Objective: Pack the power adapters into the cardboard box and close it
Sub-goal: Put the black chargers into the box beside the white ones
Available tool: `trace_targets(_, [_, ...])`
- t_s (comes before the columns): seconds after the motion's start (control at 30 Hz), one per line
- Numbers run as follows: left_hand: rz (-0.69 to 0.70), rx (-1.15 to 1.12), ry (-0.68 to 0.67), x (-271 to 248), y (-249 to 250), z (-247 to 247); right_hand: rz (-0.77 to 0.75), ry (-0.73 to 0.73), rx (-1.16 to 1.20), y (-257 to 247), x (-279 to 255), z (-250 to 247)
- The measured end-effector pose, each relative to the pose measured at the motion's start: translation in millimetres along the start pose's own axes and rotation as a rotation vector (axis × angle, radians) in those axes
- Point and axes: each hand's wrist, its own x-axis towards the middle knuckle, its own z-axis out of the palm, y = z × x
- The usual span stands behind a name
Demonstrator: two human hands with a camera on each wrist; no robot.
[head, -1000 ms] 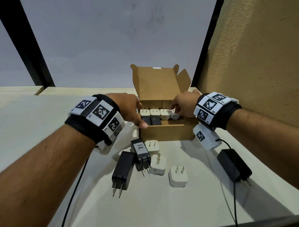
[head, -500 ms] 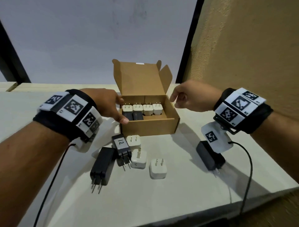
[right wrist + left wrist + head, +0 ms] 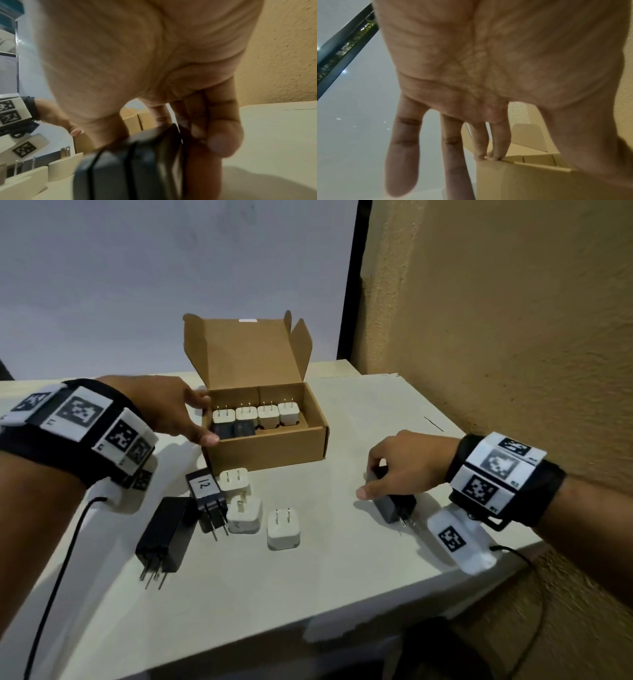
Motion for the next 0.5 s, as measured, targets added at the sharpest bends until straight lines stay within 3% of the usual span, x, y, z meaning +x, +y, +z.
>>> trace_targets(0.3, [0.018, 0.067, -0.020, -0.9, 1.3, -2.9, -0.026, 0.157, 0.278, -11.7, 3.3, -21.7])
trace_targets(0.5, [0.010, 0.078, -0.020, 4.3, -2.6, -1.6, -0.148, 0.382, 0.752, -39.0, 6.5, -57.6])
